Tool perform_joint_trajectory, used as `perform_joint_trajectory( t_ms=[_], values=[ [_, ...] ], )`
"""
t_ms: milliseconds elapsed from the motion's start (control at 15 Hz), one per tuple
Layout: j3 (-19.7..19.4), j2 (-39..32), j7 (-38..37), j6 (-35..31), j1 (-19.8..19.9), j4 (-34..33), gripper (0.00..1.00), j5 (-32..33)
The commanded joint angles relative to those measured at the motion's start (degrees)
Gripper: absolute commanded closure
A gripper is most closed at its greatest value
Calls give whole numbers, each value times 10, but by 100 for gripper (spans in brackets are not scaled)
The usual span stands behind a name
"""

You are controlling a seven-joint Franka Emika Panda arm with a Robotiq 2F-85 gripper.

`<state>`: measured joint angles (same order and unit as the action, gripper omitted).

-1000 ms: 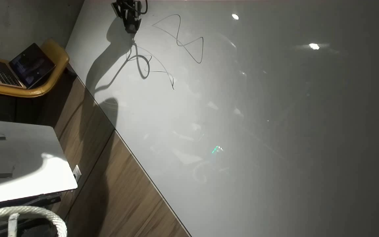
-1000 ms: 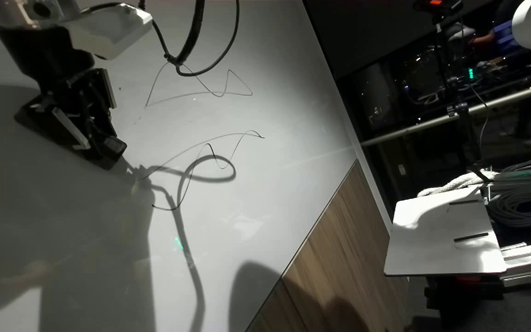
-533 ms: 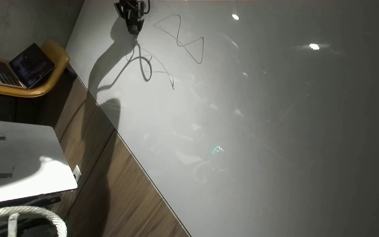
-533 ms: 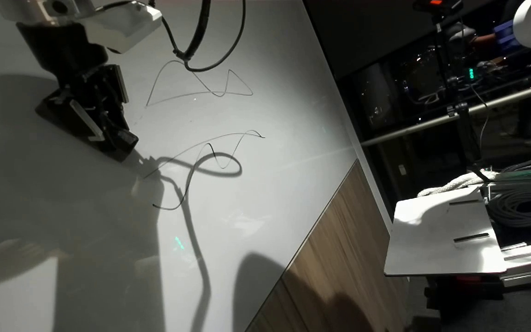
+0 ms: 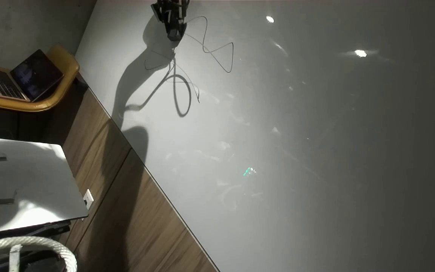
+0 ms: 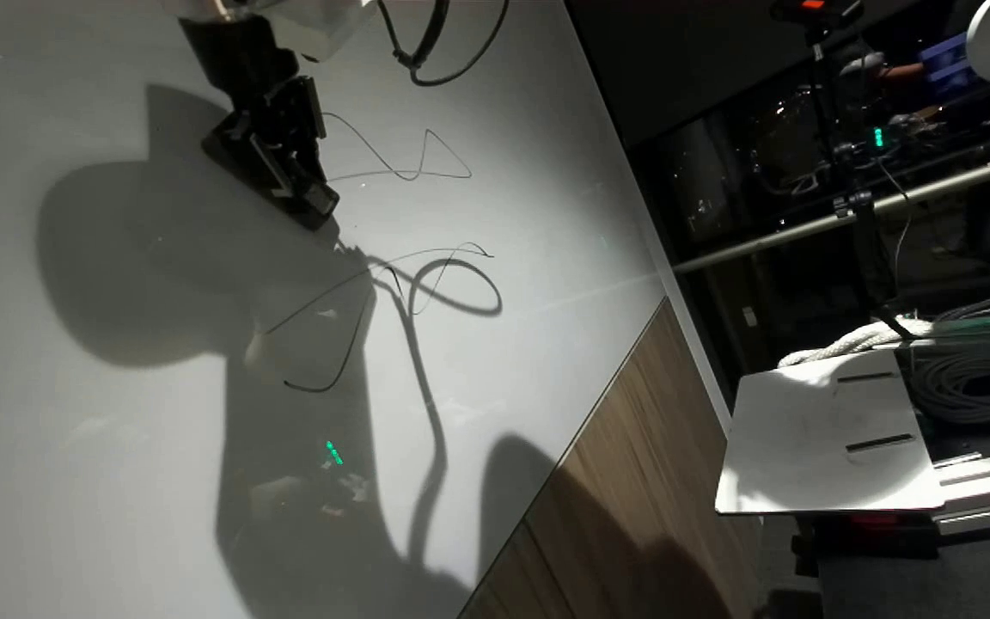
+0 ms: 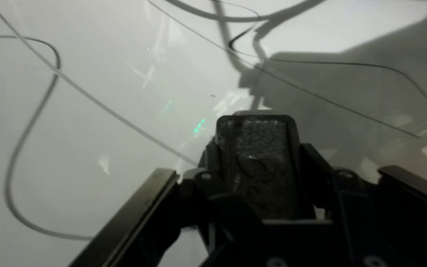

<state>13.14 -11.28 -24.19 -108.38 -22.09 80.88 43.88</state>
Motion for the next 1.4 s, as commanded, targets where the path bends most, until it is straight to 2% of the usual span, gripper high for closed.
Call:
perform_joint_trajectory(
  t_ms=[0, 400, 800, 1067, 1333],
  values=[
    [-37, 60, -13, -48, 50, 56, 71, 10],
    [-78, 127, 0, -79, 134, 103, 71, -16],
    [-139, 118, 104, -116, 218, 64, 71, -96],
    [-164, 109, 147, -173, 248, 108, 71, -167],
    [-162, 109, 166, -218, 251, 168, 71, -207]
  ],
)
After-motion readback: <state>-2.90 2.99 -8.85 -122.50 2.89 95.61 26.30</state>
